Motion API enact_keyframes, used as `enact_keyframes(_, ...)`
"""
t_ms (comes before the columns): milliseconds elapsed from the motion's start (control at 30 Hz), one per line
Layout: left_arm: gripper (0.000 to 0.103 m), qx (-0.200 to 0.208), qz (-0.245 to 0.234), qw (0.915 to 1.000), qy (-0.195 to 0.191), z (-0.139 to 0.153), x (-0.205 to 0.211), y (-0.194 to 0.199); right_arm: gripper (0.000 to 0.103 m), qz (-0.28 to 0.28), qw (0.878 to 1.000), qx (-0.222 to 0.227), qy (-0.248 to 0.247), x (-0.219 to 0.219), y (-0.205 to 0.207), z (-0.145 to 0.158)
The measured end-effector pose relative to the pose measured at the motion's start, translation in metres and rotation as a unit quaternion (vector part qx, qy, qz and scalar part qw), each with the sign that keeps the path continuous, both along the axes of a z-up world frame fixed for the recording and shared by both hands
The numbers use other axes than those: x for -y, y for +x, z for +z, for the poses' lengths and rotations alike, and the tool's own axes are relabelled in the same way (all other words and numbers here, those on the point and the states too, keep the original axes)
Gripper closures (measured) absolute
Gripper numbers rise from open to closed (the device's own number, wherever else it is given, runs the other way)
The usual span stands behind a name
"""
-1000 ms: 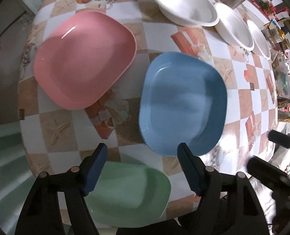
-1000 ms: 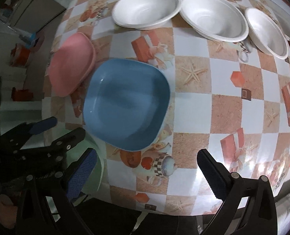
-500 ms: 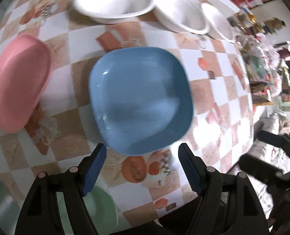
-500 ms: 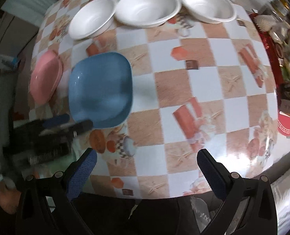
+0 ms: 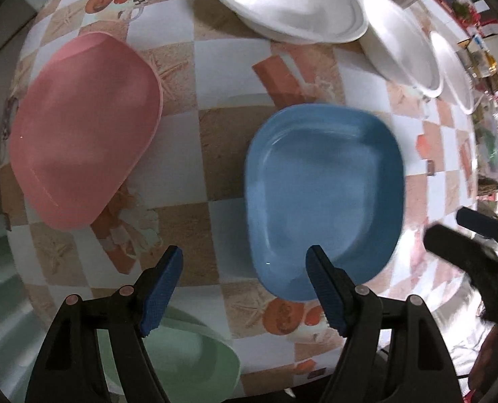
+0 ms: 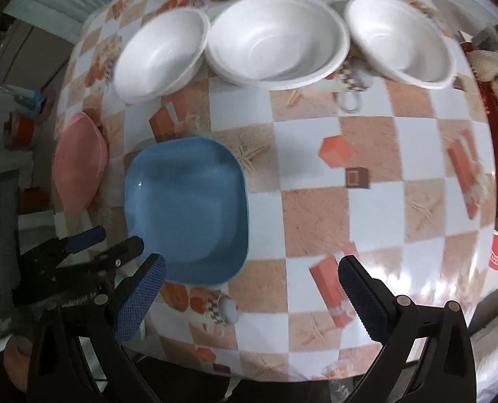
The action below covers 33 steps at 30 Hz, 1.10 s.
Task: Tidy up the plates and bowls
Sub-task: 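Lower the left tool toward the rim of the blue plate, then close the left tool on the blue plate rim and lift it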
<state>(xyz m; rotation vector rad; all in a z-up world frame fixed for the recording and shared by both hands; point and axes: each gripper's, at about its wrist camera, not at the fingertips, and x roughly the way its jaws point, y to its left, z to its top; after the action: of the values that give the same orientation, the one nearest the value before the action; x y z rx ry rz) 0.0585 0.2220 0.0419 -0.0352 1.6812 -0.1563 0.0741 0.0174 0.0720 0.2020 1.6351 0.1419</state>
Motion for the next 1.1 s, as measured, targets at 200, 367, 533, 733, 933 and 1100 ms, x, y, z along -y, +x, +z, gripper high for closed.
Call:
enact_keyframes(200, 0.032, -0.008, 0.005, 0.9999, 0.012, -0.008, 0.002, 0.004, 0.043, -0.009, 0.998, -0.050, 0.022, -0.003, 0.008, -0.035)
enact_keyframes(367, 0.032, -0.026, 0.020, 0.9993, 0.017, -0.019, 0.004, 0.013, 0.043, -0.015, 0.999, -0.029, 0.023, -0.001, 0.016, -0.041)
enact_keyframes(533, 0.032, -0.044, 0.037, 0.9982, 0.020, -0.031, 0.002, 0.017, 0.043, -0.017, 0.999, -0.052, 0.005, -0.003, 0.026, -0.058)
enact_keyframes(733, 0.086, -0.046, 0.031, 0.9984, -0.013, -0.025, 0.002, 0.023, 0.051, 0.006, 0.997, -0.067, 0.040, -0.016, 0.025, -0.064)
enact_keyframes(933, 0.090, -0.040, 0.036, 0.9984, -0.015, -0.016, -0.008, 0.017, 0.087, 0.013, 0.995, -0.076, 0.061, -0.022, 0.021, -0.058)
enact_keyframes(1100, 0.090, -0.027, 0.019, 0.9994, -0.002, -0.010, -0.005, 0.008, 0.087, 0.021, 0.997, -0.058, 0.055, -0.023, 0.023, -0.045)
